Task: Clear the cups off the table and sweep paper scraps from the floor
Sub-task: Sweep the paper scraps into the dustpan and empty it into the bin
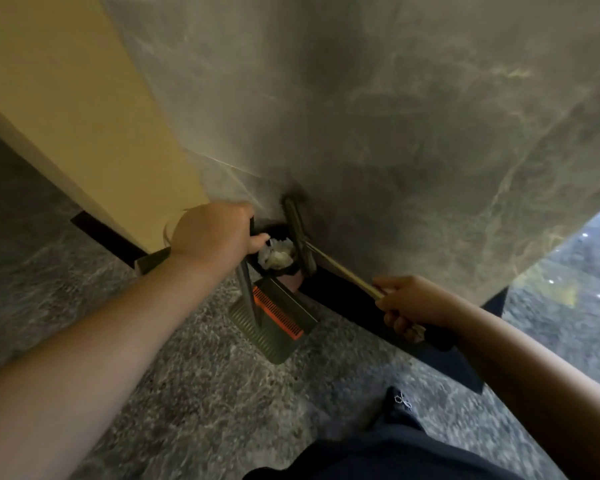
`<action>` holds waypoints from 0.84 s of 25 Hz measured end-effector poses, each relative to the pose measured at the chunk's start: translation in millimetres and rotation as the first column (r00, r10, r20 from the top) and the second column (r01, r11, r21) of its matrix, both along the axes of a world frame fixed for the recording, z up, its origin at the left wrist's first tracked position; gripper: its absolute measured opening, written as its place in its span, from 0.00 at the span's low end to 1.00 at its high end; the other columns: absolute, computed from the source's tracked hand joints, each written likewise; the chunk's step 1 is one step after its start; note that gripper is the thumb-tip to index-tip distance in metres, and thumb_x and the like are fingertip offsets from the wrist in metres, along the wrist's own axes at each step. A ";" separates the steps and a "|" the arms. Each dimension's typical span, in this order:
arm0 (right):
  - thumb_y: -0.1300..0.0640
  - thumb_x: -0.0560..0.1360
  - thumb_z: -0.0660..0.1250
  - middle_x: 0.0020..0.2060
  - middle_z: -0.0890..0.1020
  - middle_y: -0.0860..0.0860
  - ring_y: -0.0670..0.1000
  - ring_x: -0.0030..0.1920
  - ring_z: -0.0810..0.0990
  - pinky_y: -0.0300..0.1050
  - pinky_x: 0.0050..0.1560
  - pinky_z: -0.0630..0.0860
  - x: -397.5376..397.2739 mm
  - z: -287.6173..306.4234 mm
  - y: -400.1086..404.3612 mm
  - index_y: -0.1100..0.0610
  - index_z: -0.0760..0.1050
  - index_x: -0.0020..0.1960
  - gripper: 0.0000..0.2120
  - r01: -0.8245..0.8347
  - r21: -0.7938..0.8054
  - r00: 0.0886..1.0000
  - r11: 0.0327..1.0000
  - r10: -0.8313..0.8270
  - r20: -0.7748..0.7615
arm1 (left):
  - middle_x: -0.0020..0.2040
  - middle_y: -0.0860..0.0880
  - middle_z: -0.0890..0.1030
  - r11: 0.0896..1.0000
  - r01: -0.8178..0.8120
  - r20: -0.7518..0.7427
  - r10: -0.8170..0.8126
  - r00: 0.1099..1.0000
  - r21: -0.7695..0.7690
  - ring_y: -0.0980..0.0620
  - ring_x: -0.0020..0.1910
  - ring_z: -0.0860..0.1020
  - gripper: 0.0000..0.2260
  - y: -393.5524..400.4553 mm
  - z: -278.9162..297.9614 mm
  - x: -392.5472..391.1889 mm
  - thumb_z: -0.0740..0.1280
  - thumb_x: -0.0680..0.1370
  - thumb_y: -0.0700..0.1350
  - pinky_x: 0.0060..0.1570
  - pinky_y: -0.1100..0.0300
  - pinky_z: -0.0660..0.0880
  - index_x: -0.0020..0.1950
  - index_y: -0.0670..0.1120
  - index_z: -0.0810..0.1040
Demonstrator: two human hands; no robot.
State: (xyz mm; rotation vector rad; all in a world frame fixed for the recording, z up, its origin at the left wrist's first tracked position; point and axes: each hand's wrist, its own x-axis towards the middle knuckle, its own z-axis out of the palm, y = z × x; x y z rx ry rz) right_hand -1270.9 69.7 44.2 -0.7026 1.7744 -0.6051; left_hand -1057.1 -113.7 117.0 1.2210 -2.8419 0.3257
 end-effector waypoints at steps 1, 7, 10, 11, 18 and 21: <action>0.66 0.78 0.61 0.27 0.73 0.55 0.45 0.18 0.69 0.35 0.20 0.67 3.5 1.1 7.7 0.63 0.71 0.65 0.16 0.018 0.011 1.000 1.000 -0.018 -0.004 | 0.27 0.50 0.70 1.000 0.003 0.005 -0.003 1.000 0.012 0.52 0.23 0.68 0.17 6.4 -7.7 1.1 0.67 0.75 0.61 0.20 0.63 0.60 0.43 0.46 0.75; 0.65 0.79 0.58 0.27 0.70 0.53 0.45 0.19 0.67 0.33 0.21 0.63 0.1 -8.9 43.2 0.59 0.69 0.67 0.16 0.178 0.162 0.980 0.971 -0.190 0.063 | 0.25 0.52 0.69 0.987 0.005 -0.040 0.001 0.999 0.158 0.55 0.21 0.67 0.16 29.8 -54.4 0.8 0.67 0.76 0.60 0.19 0.61 0.54 0.44 0.46 0.74; 0.62 0.80 0.57 0.26 0.69 0.52 0.45 0.18 0.65 0.33 0.21 0.61 -10.4 -22.4 51.4 0.61 0.72 0.60 0.11 0.221 0.254 0.961 0.941 -0.255 0.108 | 0.29 0.52 0.71 0.966 -0.012 -0.057 0.027 0.998 0.258 0.54 0.25 0.69 0.16 32.9 -74.8 -6.7 0.66 0.77 0.60 0.21 0.60 0.58 0.45 0.46 0.72; 0.60 0.81 0.57 0.25 0.69 0.52 0.45 0.18 0.65 0.33 0.21 0.61 -12.7 -26.5 53.7 0.61 0.72 0.58 0.09 0.227 0.282 0.956 0.932 -0.269 0.119 | 0.29 0.52 0.72 0.958 -0.011 -0.058 0.029 0.998 0.286 0.53 0.26 0.70 0.16 34.4 -80.8 -10.1 0.65 0.77 0.60 0.22 0.59 0.60 0.45 0.47 0.71; 0.62 0.78 0.61 0.29 0.74 0.53 0.48 0.23 0.72 0.40 0.22 0.69 -39.6 -60.4 51.7 0.54 0.70 0.53 0.06 0.073 0.255 0.996 0.964 -0.057 -0.067 | 0.31 0.52 0.70 0.934 -0.052 -0.015 0.061 0.998 0.352 0.51 0.31 0.71 0.14 31.3 -118.1 -43.9 0.64 0.78 0.58 0.27 0.58 0.62 0.47 0.47 0.73; 0.60 0.79 0.59 0.24 0.72 0.51 0.46 0.20 0.68 0.35 0.22 0.64 -65.5 -76.9 35.9 0.56 0.72 0.50 0.03 0.172 0.367 0.978 0.914 -0.204 0.052 | 0.35 0.51 0.73 0.914 -0.079 -0.018 0.094 0.995 0.397 0.49 0.34 0.73 0.14 11.9 -130.1 -61.1 0.64 0.79 0.57 0.30 0.57 0.65 0.51 0.46 0.74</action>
